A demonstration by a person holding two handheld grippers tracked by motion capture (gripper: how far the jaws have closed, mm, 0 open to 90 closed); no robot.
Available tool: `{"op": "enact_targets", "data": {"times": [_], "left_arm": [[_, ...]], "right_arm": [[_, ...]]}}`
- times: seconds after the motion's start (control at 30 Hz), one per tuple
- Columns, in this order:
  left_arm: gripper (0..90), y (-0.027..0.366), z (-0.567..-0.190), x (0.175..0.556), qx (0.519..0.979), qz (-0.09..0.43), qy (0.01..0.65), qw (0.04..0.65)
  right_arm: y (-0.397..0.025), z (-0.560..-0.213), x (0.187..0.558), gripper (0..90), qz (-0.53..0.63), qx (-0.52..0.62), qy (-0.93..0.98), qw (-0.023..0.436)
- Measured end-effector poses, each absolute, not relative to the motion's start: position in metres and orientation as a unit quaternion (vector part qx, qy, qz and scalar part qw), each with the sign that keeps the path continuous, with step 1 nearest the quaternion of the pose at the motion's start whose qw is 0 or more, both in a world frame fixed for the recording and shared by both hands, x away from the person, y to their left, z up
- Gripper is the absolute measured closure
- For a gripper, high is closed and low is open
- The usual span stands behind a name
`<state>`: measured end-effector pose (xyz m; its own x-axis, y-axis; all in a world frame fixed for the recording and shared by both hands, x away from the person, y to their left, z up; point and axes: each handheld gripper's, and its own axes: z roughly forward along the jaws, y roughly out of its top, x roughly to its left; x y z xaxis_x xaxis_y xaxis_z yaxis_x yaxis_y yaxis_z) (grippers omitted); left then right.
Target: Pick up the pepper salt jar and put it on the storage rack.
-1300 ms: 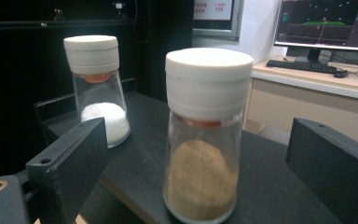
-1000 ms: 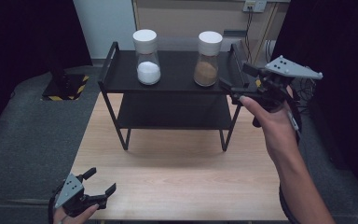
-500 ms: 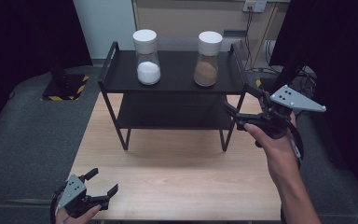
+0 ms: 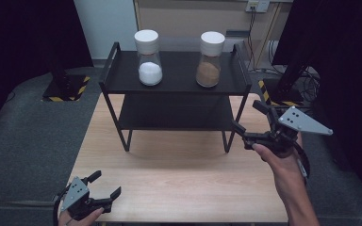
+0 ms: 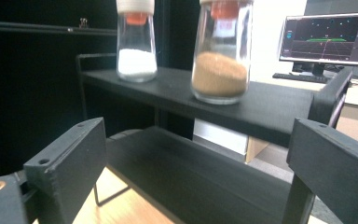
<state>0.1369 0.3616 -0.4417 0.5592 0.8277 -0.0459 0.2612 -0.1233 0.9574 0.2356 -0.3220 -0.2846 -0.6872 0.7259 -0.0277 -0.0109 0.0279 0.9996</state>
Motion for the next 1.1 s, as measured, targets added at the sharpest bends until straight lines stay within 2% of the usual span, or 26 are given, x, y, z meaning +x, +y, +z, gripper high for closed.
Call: {"op": "enact_targets", "data": {"times": [0.67,1.1], "left_arm": [[3.9,0.36,-0.443,0.137,0.698,0.256,0.385,0.546],[3.9,0.355,-0.442,0.137,0.706,0.259,0.38,0.538]], "right_arm": [[-0.334,-0.361,0.214,4.6,0.605,0.322,0.664,0.299],[-0.339,-0.39,0.2,4.7,0.598,0.339,0.663,0.297]]}}
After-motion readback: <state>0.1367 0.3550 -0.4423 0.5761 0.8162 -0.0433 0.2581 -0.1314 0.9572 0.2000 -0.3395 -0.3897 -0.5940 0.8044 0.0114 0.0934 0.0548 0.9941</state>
